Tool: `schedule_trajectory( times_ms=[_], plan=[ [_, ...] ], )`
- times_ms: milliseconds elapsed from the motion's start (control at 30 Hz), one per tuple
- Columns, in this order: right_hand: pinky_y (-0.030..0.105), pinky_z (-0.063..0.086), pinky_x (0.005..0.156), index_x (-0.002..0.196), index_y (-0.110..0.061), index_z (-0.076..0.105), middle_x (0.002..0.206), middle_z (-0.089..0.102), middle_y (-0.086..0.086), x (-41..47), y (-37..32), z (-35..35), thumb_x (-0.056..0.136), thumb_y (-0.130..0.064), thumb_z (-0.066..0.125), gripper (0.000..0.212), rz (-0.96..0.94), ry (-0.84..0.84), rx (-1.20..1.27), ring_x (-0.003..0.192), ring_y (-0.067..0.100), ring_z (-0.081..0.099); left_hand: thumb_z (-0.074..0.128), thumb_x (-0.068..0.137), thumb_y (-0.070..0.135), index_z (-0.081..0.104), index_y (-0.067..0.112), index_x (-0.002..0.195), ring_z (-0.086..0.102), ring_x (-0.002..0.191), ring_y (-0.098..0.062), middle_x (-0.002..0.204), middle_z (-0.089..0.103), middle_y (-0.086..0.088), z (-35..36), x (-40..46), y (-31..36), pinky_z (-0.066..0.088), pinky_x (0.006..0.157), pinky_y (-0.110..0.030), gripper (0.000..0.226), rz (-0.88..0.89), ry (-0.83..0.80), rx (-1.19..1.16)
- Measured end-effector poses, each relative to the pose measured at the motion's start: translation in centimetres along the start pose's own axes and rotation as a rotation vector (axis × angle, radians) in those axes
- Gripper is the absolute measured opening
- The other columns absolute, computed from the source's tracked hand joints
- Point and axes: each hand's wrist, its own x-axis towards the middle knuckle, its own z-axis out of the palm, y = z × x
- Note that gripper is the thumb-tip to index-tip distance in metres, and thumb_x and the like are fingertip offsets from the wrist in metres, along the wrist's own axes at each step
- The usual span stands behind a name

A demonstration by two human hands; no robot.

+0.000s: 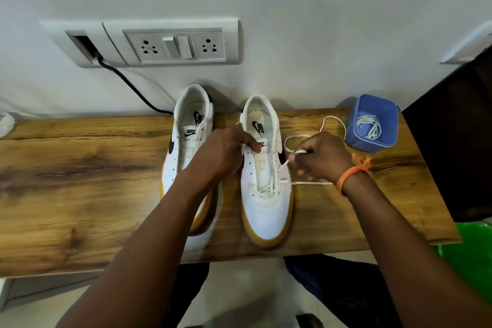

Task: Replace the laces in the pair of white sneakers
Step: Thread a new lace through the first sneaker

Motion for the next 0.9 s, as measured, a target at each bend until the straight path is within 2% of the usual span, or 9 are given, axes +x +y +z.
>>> schedule_trajectory(
  times_ms=[133, 233, 333, 433, 533, 600, 700, 800, 900],
  plan=[
    [0.042, 0.059, 0.072, 0.078, -0.011, 0.078, 0.071, 0.072, 0.012, 1.3, 2.2, -2.7, 0.083, -0.025, 0.074, 0.015, 0.022, 0.316, -0.164, 0.070, 0.030, 0.068, 0.049, 0.087, -0.009, 0.078, 0.017, 0.095, 0.059, 0.122, -0.028, 0.119, 0.069, -0.012, 0.0, 0.0, -0.1, 0.050, 0.097, -0.035, 0.040, -0.003, 0.032, 0.003],
    [0.026, 0.045, 0.065, 0.086, -0.008, 0.078, 0.077, 0.072, 0.013, 1.3, 2.1, -2.7, 0.086, -0.025, 0.072, 0.018, 0.016, 0.389, -0.238, 0.071, 0.026, 0.064, 0.048, 0.084, -0.009, 0.076, 0.017, 0.090, 0.059, 0.123, -0.027, 0.117, 0.070, -0.012, 0.0, 0.0, -0.2, 0.050, 0.096, -0.036, 0.039, -0.005, 0.033, 0.017],
    [0.028, 0.049, 0.066, 0.084, -0.008, 0.077, 0.075, 0.071, 0.013, 1.1, 1.6, -2.5, 0.088, -0.026, 0.070, 0.020, -0.006, 0.418, -0.233, 0.071, 0.027, 0.067, 0.049, 0.085, -0.008, 0.075, 0.018, 0.089, 0.059, 0.122, -0.027, 0.118, 0.069, -0.012, 0.0, 0.0, 0.0, 0.050, 0.094, -0.033, 0.037, -0.002, 0.039, 0.027],
    [0.040, 0.060, 0.063, 0.102, -0.014, 0.073, 0.086, 0.072, 0.013, 0.6, 0.8, -2.2, 0.089, -0.015, 0.068, 0.014, 0.021, 0.246, -0.021, 0.069, 0.029, 0.071, 0.050, 0.087, -0.006, 0.076, 0.018, 0.092, 0.058, 0.123, -0.027, 0.123, 0.067, -0.012, 0.2, -0.1, 0.1, 0.051, 0.095, -0.036, 0.036, -0.003, 0.046, 0.027],
    [0.042, 0.060, 0.059, 0.138, -0.021, 0.053, 0.107, 0.068, 0.013, 0.1, 0.4, -2.3, 0.091, -0.005, 0.064, 0.051, 0.152, 0.020, 0.269, 0.075, 0.030, 0.073, 0.050, 0.086, -0.006, 0.077, 0.019, 0.094, 0.059, 0.120, -0.027, 0.124, 0.066, -0.012, 0.3, 0.0, -0.1, 0.054, 0.092, -0.042, 0.038, -0.005, 0.058, 0.030],
    [0.043, 0.061, 0.061, 0.123, -0.024, 0.062, 0.105, 0.067, 0.011, 0.6, 1.2, -3.2, 0.090, -0.001, 0.060, 0.041, 0.157, 0.111, 0.184, 0.075, 0.028, 0.073, 0.053, 0.083, -0.008, 0.078, 0.020, 0.094, 0.062, 0.113, -0.028, 0.120, 0.068, -0.011, 0.6, 0.1, -0.2, 0.054, 0.090, -0.042, 0.039, 0.024, 0.078, 0.042],
    [0.043, 0.059, 0.075, 0.088, -0.012, 0.063, 0.099, 0.067, 0.016, 1.4, 3.3, -4.4, 0.085, -0.004, 0.062, 0.009, 0.178, 0.182, -0.329, 0.083, 0.030, 0.067, 0.059, 0.075, -0.008, 0.078, 0.019, 0.096, 0.058, 0.110, -0.036, 0.120, 0.065, -0.014, 1.8, 0.2, -0.1, 0.053, 0.087, -0.048, 0.039, 0.092, 0.184, 0.179],
    [0.048, 0.059, 0.052, 0.100, -0.006, 0.060, 0.098, 0.061, 0.019, 1.4, 6.0, -3.3, 0.084, -0.011, 0.067, 0.019, 0.422, -0.050, -0.389, 0.074, 0.038, 0.067, 0.047, 0.072, 0.006, 0.077, 0.020, 0.095, 0.054, 0.102, -0.037, 0.114, 0.063, -0.010, 3.4, -0.3, 1.3, 0.051, 0.074, -0.048, 0.040, 0.140, 0.325, 0.261],
    [0.048, 0.059, 0.054, 0.105, -0.005, 0.056, 0.095, 0.061, 0.020, 1.9, 7.7, -2.6, 0.089, -0.020, 0.059, 0.023, 0.478, 0.060, -0.331, 0.065, 0.040, 0.069, 0.047, 0.069, 0.011, 0.076, 0.021, 0.093, 0.053, 0.090, -0.030, 0.102, 0.063, -0.003, 4.7, -0.8, 3.1, 0.047, 0.069, -0.041, 0.039, 0.257, 0.281, 0.284]
  ],
)
